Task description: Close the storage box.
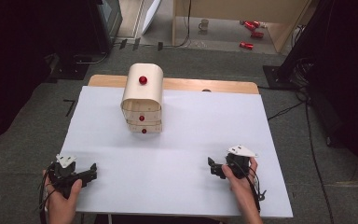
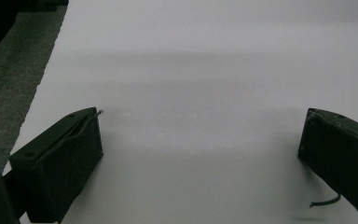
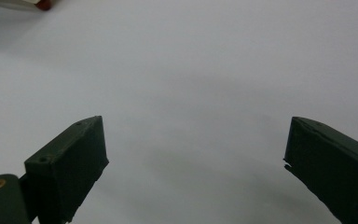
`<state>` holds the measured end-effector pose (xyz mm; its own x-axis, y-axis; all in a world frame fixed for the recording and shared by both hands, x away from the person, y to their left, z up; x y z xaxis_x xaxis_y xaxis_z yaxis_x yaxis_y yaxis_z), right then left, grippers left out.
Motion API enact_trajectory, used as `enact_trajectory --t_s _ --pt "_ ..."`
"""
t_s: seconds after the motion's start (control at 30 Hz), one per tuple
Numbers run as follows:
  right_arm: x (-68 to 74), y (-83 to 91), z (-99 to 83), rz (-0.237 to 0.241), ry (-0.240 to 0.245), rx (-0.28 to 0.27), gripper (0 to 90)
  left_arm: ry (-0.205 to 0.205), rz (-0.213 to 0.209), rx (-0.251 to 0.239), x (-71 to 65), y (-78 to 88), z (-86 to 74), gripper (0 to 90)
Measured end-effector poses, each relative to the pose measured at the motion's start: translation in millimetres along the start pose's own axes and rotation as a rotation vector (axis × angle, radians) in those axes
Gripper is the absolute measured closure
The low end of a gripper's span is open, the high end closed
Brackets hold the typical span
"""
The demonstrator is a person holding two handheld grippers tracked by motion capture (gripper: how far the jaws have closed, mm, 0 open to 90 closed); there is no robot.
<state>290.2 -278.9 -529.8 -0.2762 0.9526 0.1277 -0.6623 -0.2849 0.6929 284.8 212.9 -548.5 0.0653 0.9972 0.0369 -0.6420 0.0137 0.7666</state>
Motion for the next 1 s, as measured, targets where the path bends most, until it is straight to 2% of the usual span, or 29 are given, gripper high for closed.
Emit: enact_trajectory --t_s 0.13,0.17,0.2,0.27,0.33,0.4,0.47,0.53,0.57,0.63,0.67,1.0 --pt "-10.6 5.0 -6.0 -0.021 -0.008 0.006 5.4 0.000 0.000 -0.001 0.0 -0.1 0.0 0.0" --pt "-19.3 9.3 -10.4 -0.036 -0.017 0.008 5.4 0.000 0.000 0.000 0.0 0.0 0.0 0.0" --pt "-19.3 9.3 -10.4 -0.036 -0.017 0.008 5.4 0.000 0.000 0.000 0.0 0.0 0.0 0.0" --pt "-28.6 13.7 -15.1 -0.057 -0.029 0.007 5.4 0.001 0.000 -0.001 -0.1 -0.1 0.1 0.0" --pt "-43.2 21.3 -22.9 -0.087 -0.050 0.007 5.4 0.000 0.000 0.000 0.0 0.0 0.0 0.0" --pt "-48.1 24.3 -25.6 -0.098 -0.061 0.006 5.4 0.000 0.000 0.000 0.0 -0.1 0.0 0.0" --pt "-64.6 32.5 -34.0 -0.162 -0.078 0.001 5.4 0.001 0.000 -0.001 -0.1 -0.1 0.1 0.0" --pt "-74.9 38.0 -39.0 -0.196 -0.095 -0.001 5.4 0.000 0.000 0.000 0.0 -0.1 0.0 0.0" --pt "-74.9 38.0 -39.0 -0.196 -0.095 -0.001 5.4 0.000 0.000 0.000 0.0 -0.1 0.0 0.0" --pt "-85.4 41.6 -43.8 -0.239 -0.095 -0.001 6.0 0.000 0.000 0.000 -0.1 -0.1 0.0 0.0" --pt "-90.3 38.4 -49.1 -0.247 -0.105 0.024 8.4 0.001 0.000 -0.001 -0.1 -0.1 0.0 0.0" --pt "-89.7 36.1 -49.9 -0.254 -0.105 0.037 7.4 0.001 0.001 -0.001 -0.1 -0.1 0.1 0.0"
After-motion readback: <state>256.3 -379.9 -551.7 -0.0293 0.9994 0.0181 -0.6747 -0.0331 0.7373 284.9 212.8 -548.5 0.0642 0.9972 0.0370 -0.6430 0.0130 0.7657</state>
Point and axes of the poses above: each handheld gripper's, and its own axes: y roughly backward along the jaws, z roughly out of its top, x roughly to its left, the point moved 7 cm from there along -y, roughly forward along the jaws, and after that the axes turned 4 degrees about x, right-handed, at the moved point
